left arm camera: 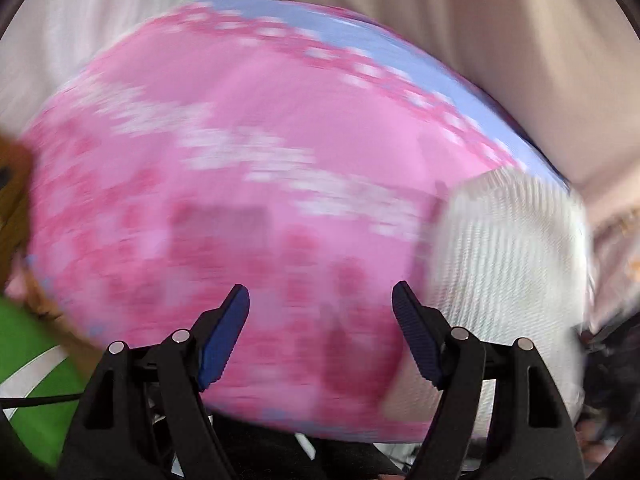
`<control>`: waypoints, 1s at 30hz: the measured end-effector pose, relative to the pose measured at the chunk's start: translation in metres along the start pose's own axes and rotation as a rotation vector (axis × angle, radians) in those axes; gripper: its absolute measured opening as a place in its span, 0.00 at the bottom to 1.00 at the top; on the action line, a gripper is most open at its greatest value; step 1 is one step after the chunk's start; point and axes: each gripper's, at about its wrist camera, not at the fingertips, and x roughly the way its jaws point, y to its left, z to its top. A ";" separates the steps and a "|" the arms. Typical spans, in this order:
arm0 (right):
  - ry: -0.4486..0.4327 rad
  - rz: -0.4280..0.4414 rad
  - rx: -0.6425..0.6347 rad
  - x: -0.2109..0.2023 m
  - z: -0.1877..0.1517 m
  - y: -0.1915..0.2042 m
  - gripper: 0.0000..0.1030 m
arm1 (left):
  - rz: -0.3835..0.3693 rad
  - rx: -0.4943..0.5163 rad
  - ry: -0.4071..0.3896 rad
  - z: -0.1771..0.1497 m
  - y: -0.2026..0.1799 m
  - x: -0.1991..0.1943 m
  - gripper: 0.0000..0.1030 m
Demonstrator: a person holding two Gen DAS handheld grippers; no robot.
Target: Fold small clothes
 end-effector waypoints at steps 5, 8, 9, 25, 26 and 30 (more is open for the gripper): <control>-0.019 0.071 0.339 -0.024 -0.036 -0.095 0.30 | -0.118 0.178 0.099 -0.017 -0.097 0.021 0.70; -0.026 0.101 0.264 -0.043 -0.043 -0.082 0.32 | -0.132 0.271 0.134 -0.034 -0.132 0.030 0.72; -0.003 0.123 0.252 -0.040 -0.047 -0.076 0.34 | -0.134 0.284 0.162 -0.039 -0.139 0.036 0.72; 0.007 -0.029 0.010 -0.032 -0.049 -0.029 0.21 | -0.065 0.243 0.138 -0.037 -0.120 0.037 0.75; 0.035 -0.135 -0.037 -0.018 -0.052 -0.039 0.23 | -0.060 0.239 0.148 -0.038 -0.119 0.042 0.75; 0.082 -0.133 0.073 -0.006 -0.058 -0.064 0.26 | -0.038 0.245 0.201 -0.047 -0.115 0.056 0.75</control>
